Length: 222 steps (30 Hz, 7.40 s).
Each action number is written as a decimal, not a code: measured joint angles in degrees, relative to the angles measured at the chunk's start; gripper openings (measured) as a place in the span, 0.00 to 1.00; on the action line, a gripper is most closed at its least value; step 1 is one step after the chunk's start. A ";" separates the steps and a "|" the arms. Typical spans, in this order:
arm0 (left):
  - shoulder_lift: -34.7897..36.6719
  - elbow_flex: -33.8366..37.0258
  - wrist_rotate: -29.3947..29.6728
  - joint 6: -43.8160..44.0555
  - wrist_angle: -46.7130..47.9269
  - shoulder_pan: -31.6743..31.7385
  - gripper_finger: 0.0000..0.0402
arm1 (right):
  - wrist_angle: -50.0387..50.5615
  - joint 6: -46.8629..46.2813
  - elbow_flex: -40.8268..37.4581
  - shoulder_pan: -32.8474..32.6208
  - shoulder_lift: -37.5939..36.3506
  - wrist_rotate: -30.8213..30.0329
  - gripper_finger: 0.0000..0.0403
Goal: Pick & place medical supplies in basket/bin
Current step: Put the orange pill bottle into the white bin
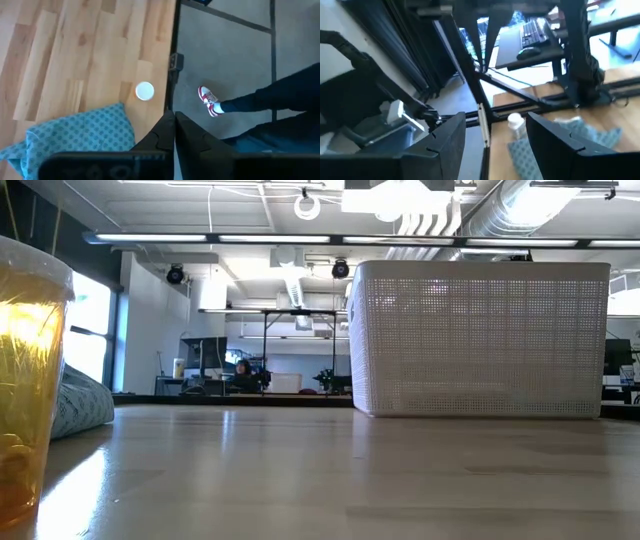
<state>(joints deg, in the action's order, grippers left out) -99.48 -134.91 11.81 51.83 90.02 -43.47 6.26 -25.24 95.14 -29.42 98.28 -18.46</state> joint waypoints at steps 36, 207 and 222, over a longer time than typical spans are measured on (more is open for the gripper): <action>40.58 46.01 22.42 -17.20 -37.40 -2.26 0.12 | 16.53 -5.02 17.52 2.04 21.50 6.98 0.49; 34.99 51.91 10.73 -19.69 -54.00 25.89 0.16 | 39.43 16.24 -1.06 24.81 -17.33 -11.97 0.54; 32.98 52.00 -10.58 -33.67 -59.45 51.51 0.16 | 31.27 21.18 -15.17 50.67 -17.03 13.51 0.54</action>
<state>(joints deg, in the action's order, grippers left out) -66.51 -82.91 1.23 18.16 30.58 8.03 37.53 -4.06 79.97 21.25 81.25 -4.95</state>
